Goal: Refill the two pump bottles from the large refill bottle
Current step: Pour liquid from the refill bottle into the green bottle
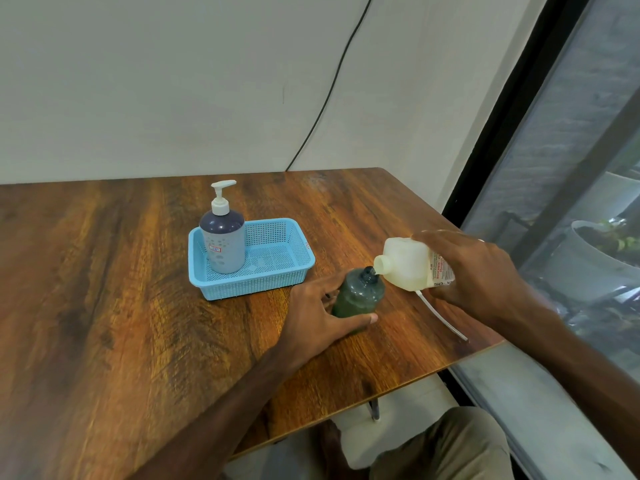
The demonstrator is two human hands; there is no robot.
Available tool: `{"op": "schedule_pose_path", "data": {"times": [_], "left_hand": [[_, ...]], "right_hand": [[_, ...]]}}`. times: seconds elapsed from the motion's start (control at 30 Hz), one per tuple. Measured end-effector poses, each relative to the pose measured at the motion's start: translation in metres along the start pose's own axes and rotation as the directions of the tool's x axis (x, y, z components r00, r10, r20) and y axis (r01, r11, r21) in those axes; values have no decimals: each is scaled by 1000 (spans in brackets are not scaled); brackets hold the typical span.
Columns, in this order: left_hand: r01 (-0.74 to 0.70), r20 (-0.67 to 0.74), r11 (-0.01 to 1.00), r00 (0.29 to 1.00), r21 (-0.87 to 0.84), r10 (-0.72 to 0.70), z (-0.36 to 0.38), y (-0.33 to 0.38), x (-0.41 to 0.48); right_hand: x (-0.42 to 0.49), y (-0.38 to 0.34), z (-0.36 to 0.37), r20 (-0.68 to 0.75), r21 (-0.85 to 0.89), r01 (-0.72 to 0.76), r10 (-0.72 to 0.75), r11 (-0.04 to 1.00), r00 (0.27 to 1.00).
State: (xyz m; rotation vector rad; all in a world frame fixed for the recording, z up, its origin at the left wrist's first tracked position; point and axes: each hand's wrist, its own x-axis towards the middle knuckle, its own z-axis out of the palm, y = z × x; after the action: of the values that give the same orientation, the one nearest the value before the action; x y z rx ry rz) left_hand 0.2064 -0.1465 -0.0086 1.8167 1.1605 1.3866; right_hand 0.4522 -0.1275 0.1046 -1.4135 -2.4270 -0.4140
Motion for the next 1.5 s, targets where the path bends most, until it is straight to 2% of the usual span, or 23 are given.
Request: {"op": "schedule_pose_path", "data": {"times": [1.5], "left_hand": [[-1,-11,1000,1000,1,1,0,-2,1]], "right_hand": [[5,-2,-4,-27,-46,47,-48,998,998]]}}
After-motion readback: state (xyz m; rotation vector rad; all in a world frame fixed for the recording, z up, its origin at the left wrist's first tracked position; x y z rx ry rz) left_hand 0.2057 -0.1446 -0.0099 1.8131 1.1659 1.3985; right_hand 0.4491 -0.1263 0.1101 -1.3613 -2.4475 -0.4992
